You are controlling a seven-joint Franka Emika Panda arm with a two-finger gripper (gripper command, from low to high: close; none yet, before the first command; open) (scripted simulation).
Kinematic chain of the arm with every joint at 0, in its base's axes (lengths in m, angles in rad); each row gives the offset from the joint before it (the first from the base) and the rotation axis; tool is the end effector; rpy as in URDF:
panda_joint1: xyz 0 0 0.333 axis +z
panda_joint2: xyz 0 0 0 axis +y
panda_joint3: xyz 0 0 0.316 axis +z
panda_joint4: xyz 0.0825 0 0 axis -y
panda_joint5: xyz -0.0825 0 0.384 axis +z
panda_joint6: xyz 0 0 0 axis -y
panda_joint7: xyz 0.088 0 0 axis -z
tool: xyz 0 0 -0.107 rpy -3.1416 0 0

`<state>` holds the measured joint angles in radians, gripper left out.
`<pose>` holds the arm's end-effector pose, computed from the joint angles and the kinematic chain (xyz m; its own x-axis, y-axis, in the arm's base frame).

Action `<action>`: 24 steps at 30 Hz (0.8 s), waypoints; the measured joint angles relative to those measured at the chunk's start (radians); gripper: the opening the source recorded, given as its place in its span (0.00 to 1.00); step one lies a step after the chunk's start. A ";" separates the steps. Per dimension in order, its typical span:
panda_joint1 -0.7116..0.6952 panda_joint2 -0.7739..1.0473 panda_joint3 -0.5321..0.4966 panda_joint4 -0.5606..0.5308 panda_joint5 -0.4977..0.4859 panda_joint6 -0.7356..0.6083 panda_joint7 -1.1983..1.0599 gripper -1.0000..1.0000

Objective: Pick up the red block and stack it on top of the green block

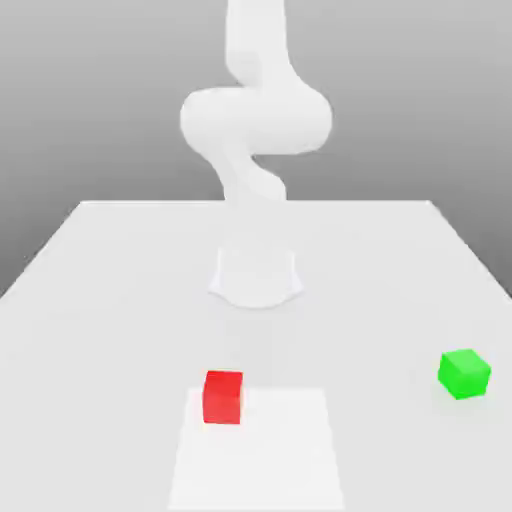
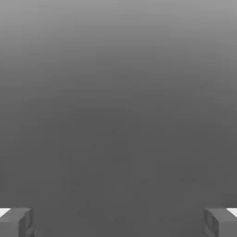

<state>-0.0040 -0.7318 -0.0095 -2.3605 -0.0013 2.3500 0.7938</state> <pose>0.3751 -0.0063 0.6611 0.5186 -0.7211 0.4594 -0.5431 -0.6928 -0.4744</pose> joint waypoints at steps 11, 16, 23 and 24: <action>-0.023 0.367 -0.046 -0.309 -0.008 0.262 -0.031 0.50; -0.039 0.562 -0.065 -0.463 -0.014 0.399 -0.046 0.50; -0.063 0.863 -0.041 -0.496 0.043 0.638 -0.096 0.50; -0.071 0.899 -0.030 -0.491 0.053 0.669 -0.103 0.50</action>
<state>-0.0750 0.1674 -0.0397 -2.8515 0.0517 3.0191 0.6904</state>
